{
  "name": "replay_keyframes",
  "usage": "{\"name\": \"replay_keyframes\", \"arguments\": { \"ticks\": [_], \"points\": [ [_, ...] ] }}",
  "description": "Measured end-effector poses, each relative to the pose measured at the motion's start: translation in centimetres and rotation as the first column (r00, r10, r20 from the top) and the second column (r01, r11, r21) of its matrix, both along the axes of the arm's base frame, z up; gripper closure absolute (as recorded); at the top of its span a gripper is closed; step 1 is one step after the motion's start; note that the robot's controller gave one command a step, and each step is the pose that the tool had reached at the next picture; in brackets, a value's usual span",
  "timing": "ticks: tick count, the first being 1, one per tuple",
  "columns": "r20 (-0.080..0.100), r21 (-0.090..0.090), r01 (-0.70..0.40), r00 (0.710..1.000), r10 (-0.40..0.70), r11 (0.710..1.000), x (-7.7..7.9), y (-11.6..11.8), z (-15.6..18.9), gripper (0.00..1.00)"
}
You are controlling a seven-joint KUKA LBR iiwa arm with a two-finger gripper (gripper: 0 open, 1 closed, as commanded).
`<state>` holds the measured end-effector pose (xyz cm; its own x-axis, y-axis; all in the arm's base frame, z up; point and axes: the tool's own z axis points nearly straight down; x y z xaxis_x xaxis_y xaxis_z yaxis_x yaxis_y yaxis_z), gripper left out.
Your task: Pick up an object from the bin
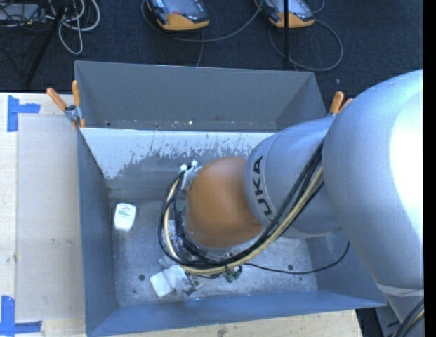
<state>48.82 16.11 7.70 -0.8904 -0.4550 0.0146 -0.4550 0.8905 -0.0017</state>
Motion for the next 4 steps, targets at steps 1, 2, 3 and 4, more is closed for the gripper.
{"name": "replay_keyframes", "arguments": {
  "ticks": [1, 2, 3, 4],
  "points": [
    [0.000, 0.000, 0.000, 1.000, 0.000, 1.000, 0.0, 0.0, 0.0, 1.00],
    [0.003, 0.005, 0.001, 1.000, -0.002, 1.000, 0.0, 0.3, 3.3, 1.00],
    [0.006, 0.007, 0.004, 1.000, -0.004, 1.000, -0.4, -0.5, 9.4, 1.00],
    [0.027, 0.013, 0.019, 0.999, -0.020, 1.000, 0.8, -0.8, 9.2, 1.00]
  ]
}}
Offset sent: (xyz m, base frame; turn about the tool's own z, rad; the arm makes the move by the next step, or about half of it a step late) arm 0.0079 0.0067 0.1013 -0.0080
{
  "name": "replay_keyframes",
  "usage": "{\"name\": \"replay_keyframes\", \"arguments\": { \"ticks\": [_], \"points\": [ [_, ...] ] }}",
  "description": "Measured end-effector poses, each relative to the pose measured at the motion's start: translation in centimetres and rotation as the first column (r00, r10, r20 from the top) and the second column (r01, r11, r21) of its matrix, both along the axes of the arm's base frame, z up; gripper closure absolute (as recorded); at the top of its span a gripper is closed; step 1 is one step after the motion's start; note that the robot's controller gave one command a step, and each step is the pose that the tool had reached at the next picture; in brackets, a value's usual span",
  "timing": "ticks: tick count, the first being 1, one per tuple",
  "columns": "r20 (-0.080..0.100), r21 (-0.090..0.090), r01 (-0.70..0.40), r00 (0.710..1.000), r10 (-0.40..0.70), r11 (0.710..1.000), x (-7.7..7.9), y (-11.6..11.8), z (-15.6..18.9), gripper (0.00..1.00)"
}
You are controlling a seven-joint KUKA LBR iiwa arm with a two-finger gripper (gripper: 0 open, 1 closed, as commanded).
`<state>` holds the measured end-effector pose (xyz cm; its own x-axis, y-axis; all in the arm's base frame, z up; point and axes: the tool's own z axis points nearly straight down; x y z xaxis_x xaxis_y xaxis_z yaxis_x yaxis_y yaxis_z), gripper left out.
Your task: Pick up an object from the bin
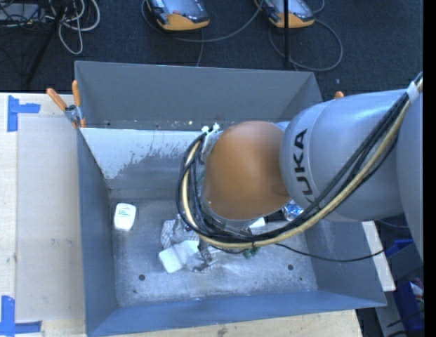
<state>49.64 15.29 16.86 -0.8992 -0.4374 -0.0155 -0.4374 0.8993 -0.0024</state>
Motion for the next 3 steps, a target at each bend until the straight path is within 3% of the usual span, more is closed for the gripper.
{"name": "replay_keyframes", "arguments": {
  "ticks": [1, 2, 3],
  "points": [
    [-0.013, -0.004, 0.046, 0.999, -0.046, 0.999, -0.1, 0.0, -6.6, 1.00],
    [-0.031, -0.009, 0.047, 0.998, -0.047, 0.999, -0.8, -0.2, -5.4, 1.00],
    [-0.007, -0.002, 0.069, 0.998, -0.069, 0.998, -0.1, -1.3, -3.5, 1.00]
  ]
}}
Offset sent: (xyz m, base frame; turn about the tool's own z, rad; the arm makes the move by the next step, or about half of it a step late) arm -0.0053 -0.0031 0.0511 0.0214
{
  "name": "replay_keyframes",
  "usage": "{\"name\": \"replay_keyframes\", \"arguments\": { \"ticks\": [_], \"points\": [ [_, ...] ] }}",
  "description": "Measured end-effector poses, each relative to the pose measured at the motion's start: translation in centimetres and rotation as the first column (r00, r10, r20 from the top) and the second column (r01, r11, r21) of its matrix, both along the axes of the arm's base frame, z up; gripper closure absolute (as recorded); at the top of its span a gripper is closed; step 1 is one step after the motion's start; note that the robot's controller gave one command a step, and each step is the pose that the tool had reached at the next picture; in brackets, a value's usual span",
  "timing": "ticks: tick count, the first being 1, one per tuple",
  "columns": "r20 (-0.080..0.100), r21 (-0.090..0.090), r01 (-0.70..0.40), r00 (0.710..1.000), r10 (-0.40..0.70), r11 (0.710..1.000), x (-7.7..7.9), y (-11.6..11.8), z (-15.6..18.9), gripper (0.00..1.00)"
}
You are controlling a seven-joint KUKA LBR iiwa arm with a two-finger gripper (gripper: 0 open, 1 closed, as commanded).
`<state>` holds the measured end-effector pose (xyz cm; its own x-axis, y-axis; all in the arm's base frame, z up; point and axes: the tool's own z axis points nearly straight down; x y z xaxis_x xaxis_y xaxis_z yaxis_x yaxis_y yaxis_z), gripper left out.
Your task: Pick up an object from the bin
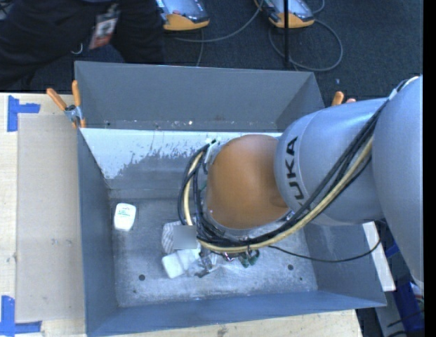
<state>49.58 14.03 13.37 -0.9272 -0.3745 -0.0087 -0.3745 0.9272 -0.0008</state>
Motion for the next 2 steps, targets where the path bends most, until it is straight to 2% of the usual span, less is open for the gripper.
{"name": "replay_keyframes", "arguments": {
  "ticks": [1, 2],
  "points": [
    [-0.008, -0.002, 0.031, 0.999, -0.031, 1.000, 0.50, -0.60, -5.20, 1.00],
    [-0.010, -0.002, 0.037, 0.999, -0.037, 0.999, 0.37, -0.64, -5.05, 1.00]
  ]
}}
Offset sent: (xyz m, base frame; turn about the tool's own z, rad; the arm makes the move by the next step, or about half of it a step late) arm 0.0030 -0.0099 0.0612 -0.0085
